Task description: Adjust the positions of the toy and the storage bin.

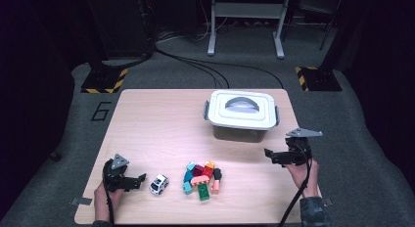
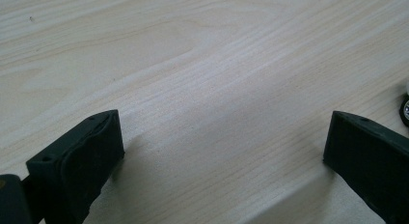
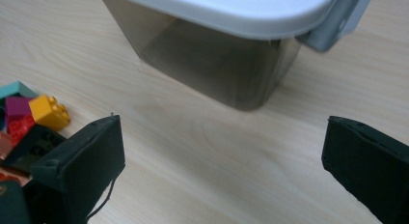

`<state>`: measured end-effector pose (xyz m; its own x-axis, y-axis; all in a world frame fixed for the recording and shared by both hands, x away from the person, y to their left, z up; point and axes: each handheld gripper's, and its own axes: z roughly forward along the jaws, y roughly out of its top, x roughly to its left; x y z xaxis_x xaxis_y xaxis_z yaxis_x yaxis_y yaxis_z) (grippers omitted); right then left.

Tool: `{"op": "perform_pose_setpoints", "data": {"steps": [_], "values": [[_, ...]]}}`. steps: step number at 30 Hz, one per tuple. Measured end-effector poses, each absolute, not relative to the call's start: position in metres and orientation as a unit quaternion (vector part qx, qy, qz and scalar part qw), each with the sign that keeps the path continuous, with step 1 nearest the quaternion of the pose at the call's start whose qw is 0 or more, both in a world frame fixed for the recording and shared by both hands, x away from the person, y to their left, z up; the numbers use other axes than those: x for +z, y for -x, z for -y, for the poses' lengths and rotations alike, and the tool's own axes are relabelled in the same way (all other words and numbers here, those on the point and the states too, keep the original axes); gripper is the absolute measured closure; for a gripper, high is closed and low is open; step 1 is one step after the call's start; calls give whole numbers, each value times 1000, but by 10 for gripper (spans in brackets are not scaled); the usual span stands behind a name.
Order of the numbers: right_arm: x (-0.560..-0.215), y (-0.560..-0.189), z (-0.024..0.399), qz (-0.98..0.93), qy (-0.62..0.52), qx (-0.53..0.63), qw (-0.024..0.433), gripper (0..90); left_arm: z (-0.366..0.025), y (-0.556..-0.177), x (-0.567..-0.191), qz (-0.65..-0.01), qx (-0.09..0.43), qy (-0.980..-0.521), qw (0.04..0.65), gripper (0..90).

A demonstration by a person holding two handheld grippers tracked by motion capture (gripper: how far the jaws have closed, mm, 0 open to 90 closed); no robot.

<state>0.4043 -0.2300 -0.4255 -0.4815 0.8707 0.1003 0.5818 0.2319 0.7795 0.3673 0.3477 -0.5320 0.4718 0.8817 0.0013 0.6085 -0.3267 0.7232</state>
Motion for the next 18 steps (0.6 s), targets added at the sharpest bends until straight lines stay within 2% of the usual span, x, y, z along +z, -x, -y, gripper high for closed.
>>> {"op": "perform_pose_setpoints", "data": {"steps": [9, 18], "values": [[-400, -423, 228, -761, -468, 408, 188, 12, -348, -367, -532, -472, 202, -789, 337, 3], [-376, -461, 219, -762, -457, 413, 199, 89, -348, -367, -532, -472, 203, -789, 337, 3]]}}
